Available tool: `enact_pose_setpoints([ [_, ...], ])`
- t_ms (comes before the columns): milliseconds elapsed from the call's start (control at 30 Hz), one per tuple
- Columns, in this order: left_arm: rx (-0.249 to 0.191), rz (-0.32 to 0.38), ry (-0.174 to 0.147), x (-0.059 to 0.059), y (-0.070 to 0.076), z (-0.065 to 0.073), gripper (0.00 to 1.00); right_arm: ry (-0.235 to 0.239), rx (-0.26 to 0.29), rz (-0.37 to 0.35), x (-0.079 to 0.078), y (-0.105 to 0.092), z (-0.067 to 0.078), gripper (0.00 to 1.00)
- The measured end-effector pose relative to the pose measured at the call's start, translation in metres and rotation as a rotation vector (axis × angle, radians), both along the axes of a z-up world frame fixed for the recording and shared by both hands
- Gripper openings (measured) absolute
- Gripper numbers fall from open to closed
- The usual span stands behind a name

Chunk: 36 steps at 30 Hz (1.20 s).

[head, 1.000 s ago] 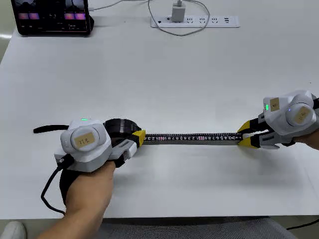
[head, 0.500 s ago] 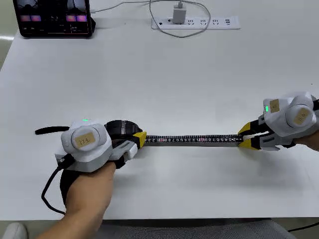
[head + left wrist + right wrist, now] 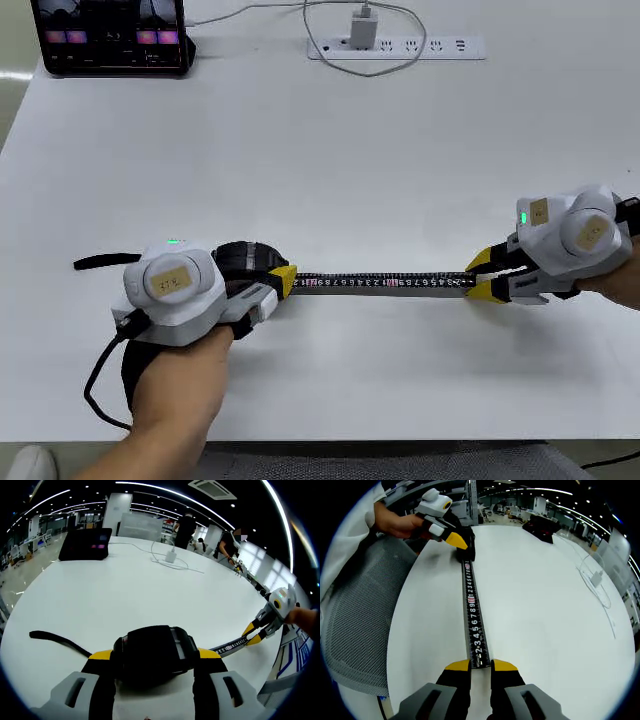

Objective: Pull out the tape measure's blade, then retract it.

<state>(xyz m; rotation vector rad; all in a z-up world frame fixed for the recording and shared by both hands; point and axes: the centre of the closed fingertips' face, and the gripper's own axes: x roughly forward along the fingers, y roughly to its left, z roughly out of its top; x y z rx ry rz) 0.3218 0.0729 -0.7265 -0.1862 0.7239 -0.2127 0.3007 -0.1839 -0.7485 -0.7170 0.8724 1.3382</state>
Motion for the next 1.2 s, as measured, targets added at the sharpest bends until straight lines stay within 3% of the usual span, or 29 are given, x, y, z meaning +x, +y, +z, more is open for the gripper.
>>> enact_pose_setpoints([
  [567,-0.011,-0.002,-0.004,-0.001,0.0,0.001,0.58,0.021,0.046,-0.007,0.0,0.023,0.003,0.11],
  [1200,-0.026,0.0,-0.001,-0.001,0.0,0.001,0.58,0.03,0.062,-0.001,0.001,0.035,0.004,0.1],
])
